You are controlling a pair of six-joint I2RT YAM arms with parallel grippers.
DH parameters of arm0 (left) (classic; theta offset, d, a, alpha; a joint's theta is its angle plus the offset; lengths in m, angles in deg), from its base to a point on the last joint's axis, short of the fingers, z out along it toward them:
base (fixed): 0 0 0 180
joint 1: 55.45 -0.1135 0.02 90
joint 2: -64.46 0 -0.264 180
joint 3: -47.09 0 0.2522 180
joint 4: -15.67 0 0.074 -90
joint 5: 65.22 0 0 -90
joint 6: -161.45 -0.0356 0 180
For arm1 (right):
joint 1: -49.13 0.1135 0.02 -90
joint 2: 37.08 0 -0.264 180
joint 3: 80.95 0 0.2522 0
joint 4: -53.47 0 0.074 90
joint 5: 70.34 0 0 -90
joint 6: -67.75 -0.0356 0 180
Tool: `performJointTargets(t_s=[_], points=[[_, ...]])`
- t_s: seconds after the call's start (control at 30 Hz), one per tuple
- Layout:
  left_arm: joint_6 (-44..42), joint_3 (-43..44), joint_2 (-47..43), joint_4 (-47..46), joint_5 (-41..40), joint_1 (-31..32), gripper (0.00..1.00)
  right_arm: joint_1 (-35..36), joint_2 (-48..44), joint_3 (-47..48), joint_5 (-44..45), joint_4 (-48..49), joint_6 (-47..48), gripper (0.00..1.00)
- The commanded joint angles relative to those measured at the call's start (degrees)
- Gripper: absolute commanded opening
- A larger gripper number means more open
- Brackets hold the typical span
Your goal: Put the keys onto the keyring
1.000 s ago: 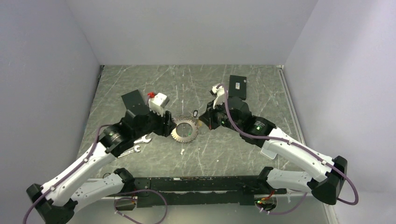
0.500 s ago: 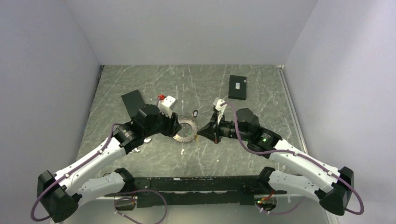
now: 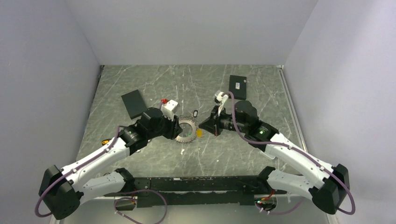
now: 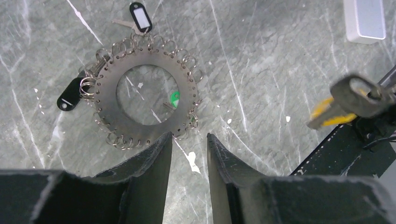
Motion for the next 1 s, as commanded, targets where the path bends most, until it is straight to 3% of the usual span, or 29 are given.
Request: performJointTargets(t_s=[0.0,0.13,0.27,0.5,0.8,0.97], points=[[1.74,0.93,3.93,-2.37,-0.92,0.9,0.38,-0.16,5.18,7.37,14.72,-9.13,-2.85,0.0],[-4.41,-0.16,6.35,-4.75,-3.68,5.1,0.4,-0.16,11.29,13.05,21.92,-19.76,-3.67,0.0],[-13.66,-7.61,6.63,-17.78,-4.53,11.93,0.42,-0.16,15.58,16.21,24.78,-26.91,-3.26,0.0],[-18.29,-12.88,9.54,-28.92,-6.66,13.13,0.44,-0.16,15.45,13.04,23.02,-24.69,-4.55,0.0],[-16.65,-18.26,13.12,-40.15,-10.88,13.08,0.43,-0.16,15.2,11.16,26.84,-24.37,-4.91,0.0],[-20.15,-17.5,15.39,-41.18,-7.3,12.59,0.45,-0.27,16.24,10.72,31.53,-25.71,-5.46,0.0]])
